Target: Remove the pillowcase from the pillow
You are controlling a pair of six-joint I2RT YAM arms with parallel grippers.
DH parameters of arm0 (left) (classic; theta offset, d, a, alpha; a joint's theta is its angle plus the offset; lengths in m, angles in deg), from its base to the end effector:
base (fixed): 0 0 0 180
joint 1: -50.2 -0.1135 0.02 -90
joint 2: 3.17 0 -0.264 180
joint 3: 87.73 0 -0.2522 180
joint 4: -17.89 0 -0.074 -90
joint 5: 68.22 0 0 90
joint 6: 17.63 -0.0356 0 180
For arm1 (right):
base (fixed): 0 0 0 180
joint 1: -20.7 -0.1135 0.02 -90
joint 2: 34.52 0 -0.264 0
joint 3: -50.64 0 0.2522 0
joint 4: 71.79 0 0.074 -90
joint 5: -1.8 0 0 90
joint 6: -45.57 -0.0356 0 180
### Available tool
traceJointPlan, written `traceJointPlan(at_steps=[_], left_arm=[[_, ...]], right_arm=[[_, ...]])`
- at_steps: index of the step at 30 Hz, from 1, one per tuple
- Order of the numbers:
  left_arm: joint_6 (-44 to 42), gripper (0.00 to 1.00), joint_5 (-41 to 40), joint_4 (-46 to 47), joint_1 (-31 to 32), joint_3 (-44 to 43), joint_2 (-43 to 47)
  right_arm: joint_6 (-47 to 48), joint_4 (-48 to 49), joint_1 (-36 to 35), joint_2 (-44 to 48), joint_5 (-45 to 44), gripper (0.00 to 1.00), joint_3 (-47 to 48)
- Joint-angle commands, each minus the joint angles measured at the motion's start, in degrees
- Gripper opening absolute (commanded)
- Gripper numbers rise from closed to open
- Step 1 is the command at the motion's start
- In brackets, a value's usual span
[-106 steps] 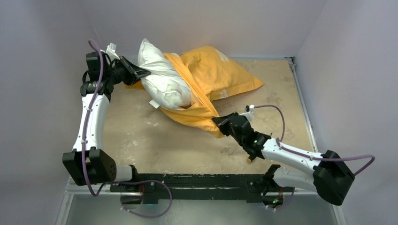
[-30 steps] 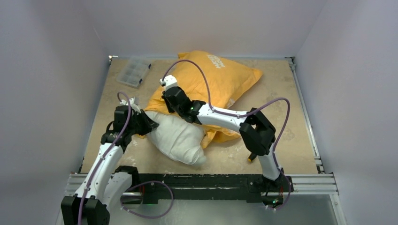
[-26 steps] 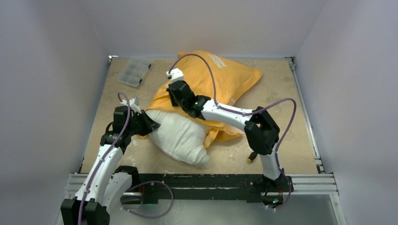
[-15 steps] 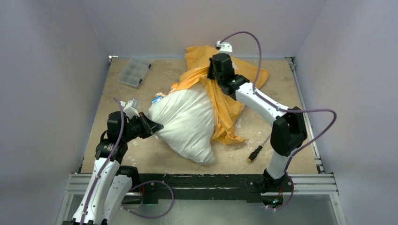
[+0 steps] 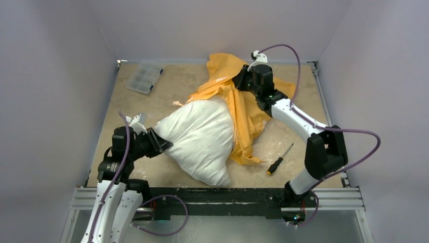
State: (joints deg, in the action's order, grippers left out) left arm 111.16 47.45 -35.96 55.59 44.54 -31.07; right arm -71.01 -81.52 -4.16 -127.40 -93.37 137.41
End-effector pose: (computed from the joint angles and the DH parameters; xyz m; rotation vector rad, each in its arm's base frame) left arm 0.1099 -0.0259 0.2632 -0.3822 2.2134 -0.9165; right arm 0.3546 0.1608 0.3204 0.0924 1.8788 0.5401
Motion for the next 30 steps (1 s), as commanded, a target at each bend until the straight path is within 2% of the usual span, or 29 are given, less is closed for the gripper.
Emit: traceJointPlan(at_steps=[1,3,6,12,16,19,24,30], left_arm=[[-3.21,0.37,-4.22,-6.17,-0.11,-6.08,-2.69],[-4.25,0.53,-4.87,-6.12,-0.09,-9.08,-4.73],[-5.82,0.71,-5.34,-5.28,-0.11,-13.63,-7.80],[-8.33,0.79,-4.69,-2.30,-0.04,-18.75,-14.35],[-8.38,0.80,-4.43,0.06,0.74,-20.67,-17.71],[-6.96,0.82,-7.64,3.37,4.96,-21.21,-19.56],[-5.28,0.84,-19.87,6.31,20.20,-24.09,-27.72],[-4.96,0.84,-34.72,6.66,38.00,-30.86,-38.62]], right_arm=[[2.88,16.72,2.97,6.54,14.18,0.26,-6.27],[1.44,19.86,2.93,9.53,17.01,0.44,-10.34],[-0.54,22.23,2.93,14.21,16.81,0.62,-16.39],[-1.95,18.50,2.96,20.10,10.70,0.85,-23.35],[-4.12,17.07,2.90,25.19,8.63,0.94,-29.10],[-7.04,16.48,2.94,30.02,6.74,0.99,-33.66],[-11.93,15.05,2.92,36.62,4.31,0.99,-38.86],[-15.54,12.69,2.97,40.49,7.07,0.99,-41.29]])
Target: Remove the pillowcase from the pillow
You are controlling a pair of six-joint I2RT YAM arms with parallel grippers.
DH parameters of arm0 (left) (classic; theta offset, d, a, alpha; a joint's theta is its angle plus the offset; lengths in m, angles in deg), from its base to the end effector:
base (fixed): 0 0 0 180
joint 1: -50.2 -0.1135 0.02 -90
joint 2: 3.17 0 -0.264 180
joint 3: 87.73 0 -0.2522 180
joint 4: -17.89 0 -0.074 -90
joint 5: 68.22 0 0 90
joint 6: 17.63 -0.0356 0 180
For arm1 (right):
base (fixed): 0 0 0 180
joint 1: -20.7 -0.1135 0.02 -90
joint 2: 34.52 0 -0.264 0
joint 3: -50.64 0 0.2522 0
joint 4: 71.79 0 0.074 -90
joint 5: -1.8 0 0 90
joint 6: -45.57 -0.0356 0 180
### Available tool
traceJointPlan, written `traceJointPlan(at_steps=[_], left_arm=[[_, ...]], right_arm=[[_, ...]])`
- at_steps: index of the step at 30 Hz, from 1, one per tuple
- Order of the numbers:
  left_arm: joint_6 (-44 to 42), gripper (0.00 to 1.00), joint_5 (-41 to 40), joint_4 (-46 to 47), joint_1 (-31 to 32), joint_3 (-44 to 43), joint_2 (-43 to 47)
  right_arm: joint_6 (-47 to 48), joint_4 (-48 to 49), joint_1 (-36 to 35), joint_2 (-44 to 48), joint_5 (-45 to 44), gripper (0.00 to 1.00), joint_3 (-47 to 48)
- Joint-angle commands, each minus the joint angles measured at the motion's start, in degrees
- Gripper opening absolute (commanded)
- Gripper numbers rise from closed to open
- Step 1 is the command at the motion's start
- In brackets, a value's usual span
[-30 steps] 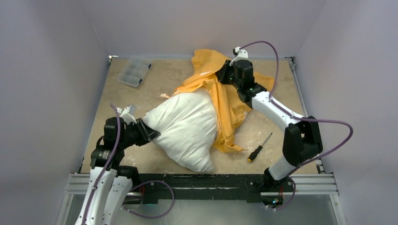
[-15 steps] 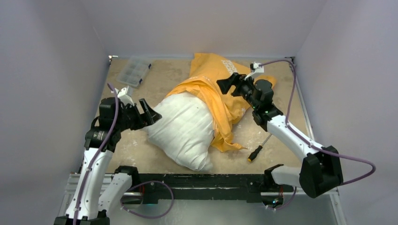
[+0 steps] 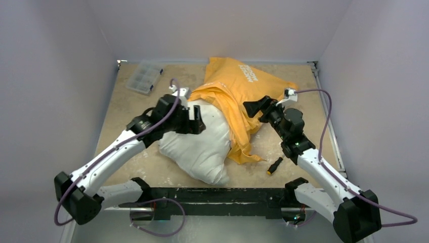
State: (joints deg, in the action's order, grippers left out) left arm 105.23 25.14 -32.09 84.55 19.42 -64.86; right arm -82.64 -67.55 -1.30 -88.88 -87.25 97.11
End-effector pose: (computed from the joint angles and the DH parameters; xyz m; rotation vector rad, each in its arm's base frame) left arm 0.1867 -0.1301 0.3261 0.0633 2.3403 -0.6777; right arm 0.2087 0.0850 0.2865 0.2264 1.6832 0.8114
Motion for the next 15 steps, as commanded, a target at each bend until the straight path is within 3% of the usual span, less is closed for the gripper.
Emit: traceJointPlan(at_steps=[1,8,15], left_arm=[[0.97,0.84,-15.19,2.43,11.80,-6.85,-6.61],[0.70,0.86,-29.76,0.15,26.81,-13.01,-19.33],[1.28,0.87,-33.36,3.50,28.41,-8.65,-24.23]], right_arm=[[-4.73,-2.34,0.11,2.18,2.57,0.99,-0.75],[-4.88,-9.39,0.11,1.99,4.87,0.99,0.47],[-6.17,-13.03,0.07,1.46,7.33,0.99,-1.58]])
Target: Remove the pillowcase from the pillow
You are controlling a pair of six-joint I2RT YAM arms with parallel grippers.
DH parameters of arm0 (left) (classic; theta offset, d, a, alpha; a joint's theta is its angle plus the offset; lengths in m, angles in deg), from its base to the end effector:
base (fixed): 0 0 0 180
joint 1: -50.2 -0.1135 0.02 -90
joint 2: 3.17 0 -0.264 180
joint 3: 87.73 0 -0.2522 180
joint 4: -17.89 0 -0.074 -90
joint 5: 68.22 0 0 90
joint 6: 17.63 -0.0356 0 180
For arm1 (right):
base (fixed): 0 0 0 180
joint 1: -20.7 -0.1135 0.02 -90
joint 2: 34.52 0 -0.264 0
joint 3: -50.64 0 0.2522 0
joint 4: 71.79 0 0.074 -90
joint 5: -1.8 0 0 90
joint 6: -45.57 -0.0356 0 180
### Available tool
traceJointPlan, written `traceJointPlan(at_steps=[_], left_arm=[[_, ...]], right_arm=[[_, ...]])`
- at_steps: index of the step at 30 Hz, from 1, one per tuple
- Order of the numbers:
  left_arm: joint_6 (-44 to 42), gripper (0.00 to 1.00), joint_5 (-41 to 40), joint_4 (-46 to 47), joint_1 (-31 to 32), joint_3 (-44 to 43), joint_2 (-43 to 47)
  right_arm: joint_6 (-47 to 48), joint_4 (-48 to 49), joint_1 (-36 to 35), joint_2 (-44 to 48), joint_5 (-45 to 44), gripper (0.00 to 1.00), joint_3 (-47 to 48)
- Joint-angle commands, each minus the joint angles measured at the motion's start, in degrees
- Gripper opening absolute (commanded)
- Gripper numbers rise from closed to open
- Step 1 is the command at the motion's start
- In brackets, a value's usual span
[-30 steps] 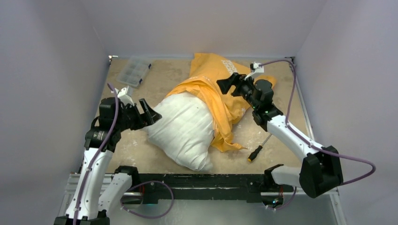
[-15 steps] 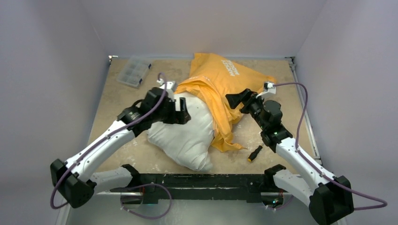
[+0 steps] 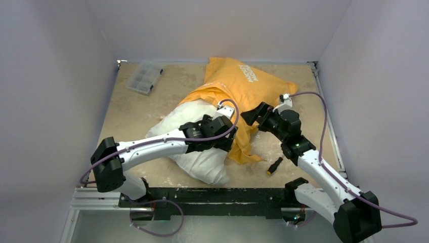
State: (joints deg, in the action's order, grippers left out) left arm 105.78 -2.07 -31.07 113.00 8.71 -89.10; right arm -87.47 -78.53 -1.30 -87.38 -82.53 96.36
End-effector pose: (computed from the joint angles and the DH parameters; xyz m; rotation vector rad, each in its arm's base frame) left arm 0.1590 -0.2779 0.2832 0.4328 2.3453 -0.2858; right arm 0.2000 0.0846 0.2664 0.2749 1.8848 0.8806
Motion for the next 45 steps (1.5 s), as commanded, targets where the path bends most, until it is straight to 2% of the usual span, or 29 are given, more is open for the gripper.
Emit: traceJointPlan(at_steps=[1,7,10,12,14,18,19,24,28,29,33,34,37,41,45], left_arm=[[0.91,0.87,-6.68,3.01,-0.05,3.43,-0.25],[1.92,0.83,-8.20,4.53,-0.03,6.96,-4.96],[2.20,0.77,-8.78,6.21,-0.14,8.29,-6.48],[2.17,0.68,-8.87,7.75,-0.14,9.23,-6.57],[1.80,0.53,-8.19,9.39,-0.10,10.14,-6.11],[1.66,0.05,-7.31,11.02,-0.14,11.27,-4.54],[1.89,0.00,-7.08,11.33,-0.14,11.55,-4.07],[2.55,0.00,-5.94,11.82,-0.14,13.27,-0.40],[2.74,0.00,-7.78,9.72,-0.22,14.94,5.38],[2.72,0.00,-8.49,8.89,-0.29,15.14,6.89],[3.60,0.00,-11.04,5.48,-1.84,16.64,12.01],[3.88,0.00,-11.05,4.90,-2.60,17.31,13.30],[5.00,0.00,-9.73,3.27,-5.13,19.66,17.83],[6.78,0.00,-9.46,0.30,-7.42,22.20,27.65],[7.92,0.00,-10.10,-4.74,-9.01,21.68,35.10]], right_arm=[[-1.29,-2.41,0.05,-0.51,2.52,0.99,-0.85],[-0.53,-3.04,-0.02,-2.38,3.62,0.99,-1.00],[-0.82,-3.19,-0.55,-1.48,3.69,0.99,-1.55],[-0.73,-3.33,-1.42,-0.93,3.75,0.99,-1.56],[-0.32,-3.02,-2.55,-1.11,4.02,0.99,-1.68],[-2.70,-1.34,-8.72,-4.22,1.60,0.99,-1.87],[-3.34,-0.52,-10.58,-5.58,1.34,0.99,-1.76],[-7.13,1.76,-14.32,-12.78,-3.42,0.95,-1.63],[-8.42,1.84,-14.30,-15.63,-5.49,0.80,-1.47],[-8.52,1.93,-14.32,-15.56,-5.50,0.73,-1.40],[-10.36,-0.52,-14.32,-13.13,-7.85,0.22,-0.68],[-10.75,-1.45,-14.23,-12.46,-8.84,0.14,-0.51],[-11.40,-4.54,-14.06,-11.50,-13.33,0.02,1.04],[-13.33,-6.93,-11.89,-10.79,-18.36,0.00,2.68],[-12.85,-5.00,-4.18,-6.97,-18.25,0.00,1.06]])
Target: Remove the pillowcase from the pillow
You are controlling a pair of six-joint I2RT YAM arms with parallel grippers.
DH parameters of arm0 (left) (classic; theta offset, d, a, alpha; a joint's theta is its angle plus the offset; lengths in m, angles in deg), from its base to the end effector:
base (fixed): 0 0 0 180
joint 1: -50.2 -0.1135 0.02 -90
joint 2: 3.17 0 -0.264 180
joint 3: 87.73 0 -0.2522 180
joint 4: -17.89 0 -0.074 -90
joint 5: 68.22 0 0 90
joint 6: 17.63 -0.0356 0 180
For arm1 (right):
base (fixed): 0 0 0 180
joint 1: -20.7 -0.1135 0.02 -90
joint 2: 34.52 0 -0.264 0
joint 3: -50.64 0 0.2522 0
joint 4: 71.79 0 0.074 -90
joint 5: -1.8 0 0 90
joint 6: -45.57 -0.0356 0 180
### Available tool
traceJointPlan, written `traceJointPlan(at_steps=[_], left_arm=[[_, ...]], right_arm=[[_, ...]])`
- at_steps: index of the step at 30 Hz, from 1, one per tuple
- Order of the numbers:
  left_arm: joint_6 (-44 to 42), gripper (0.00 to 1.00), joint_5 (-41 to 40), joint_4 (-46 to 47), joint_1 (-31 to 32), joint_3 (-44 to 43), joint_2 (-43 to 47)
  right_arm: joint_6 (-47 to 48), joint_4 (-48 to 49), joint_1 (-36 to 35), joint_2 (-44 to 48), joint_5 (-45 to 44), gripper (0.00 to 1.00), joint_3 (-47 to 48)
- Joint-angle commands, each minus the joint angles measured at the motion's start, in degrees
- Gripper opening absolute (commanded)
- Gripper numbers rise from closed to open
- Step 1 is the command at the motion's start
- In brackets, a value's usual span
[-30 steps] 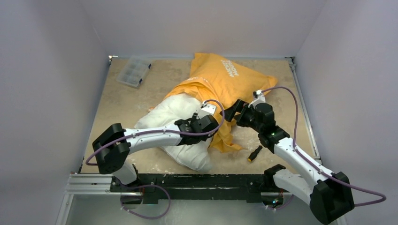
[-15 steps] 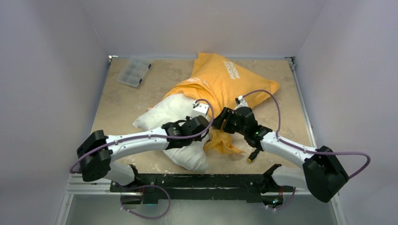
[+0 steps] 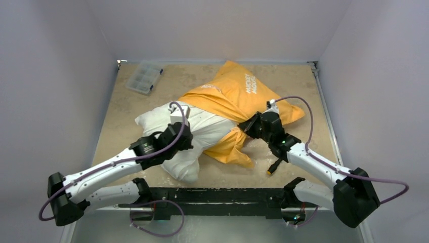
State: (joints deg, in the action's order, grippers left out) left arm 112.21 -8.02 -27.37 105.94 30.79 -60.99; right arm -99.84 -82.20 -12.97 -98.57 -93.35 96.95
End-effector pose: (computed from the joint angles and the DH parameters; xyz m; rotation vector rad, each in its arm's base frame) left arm 0.1326 -0.1632 0.2834 0.0435 2.2046 -0.3374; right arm 0.2025 0.1311 0.2224 0.4677 2.1250 0.8442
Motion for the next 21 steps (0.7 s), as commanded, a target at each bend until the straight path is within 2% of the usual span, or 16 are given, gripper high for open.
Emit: traceJointPlan(at_steps=[1,5,9,13,17,21], left_arm=[[1.78,0.00,-4.82,-9.58,-2.15,-0.65,8.42],[2.64,0.00,-7.92,-13.34,-2.22,-2.18,12.51],[2.16,0.00,-7.63,-14.59,-2.22,-2.67,13.55],[2.65,0.00,-1.44,-12.52,-2.22,-0.43,13.28],[4.41,0.00,9.06,-10.88,-2.22,3.33,15.23],[5.93,0.00,6.52,-16.10,-1.44,1.31,21.43]], right_arm=[[-0.59,-0.81,9.23,5.55,-7.28,0.00,0.26],[-4.13,-1.07,12.88,10.75,-11.83,0.00,0.01],[-3.84,-1.82,18.04,12.20,-12.91,0.00,1.47],[-2.62,-1.85,23.30,11.49,-11.95,0.00,2.88],[-3.28,-2.08,25.67,10.71,-11.74,0.00,2.14],[-2.25,-0.63,28.48,11.43,-10.70,0.00,0.14]])
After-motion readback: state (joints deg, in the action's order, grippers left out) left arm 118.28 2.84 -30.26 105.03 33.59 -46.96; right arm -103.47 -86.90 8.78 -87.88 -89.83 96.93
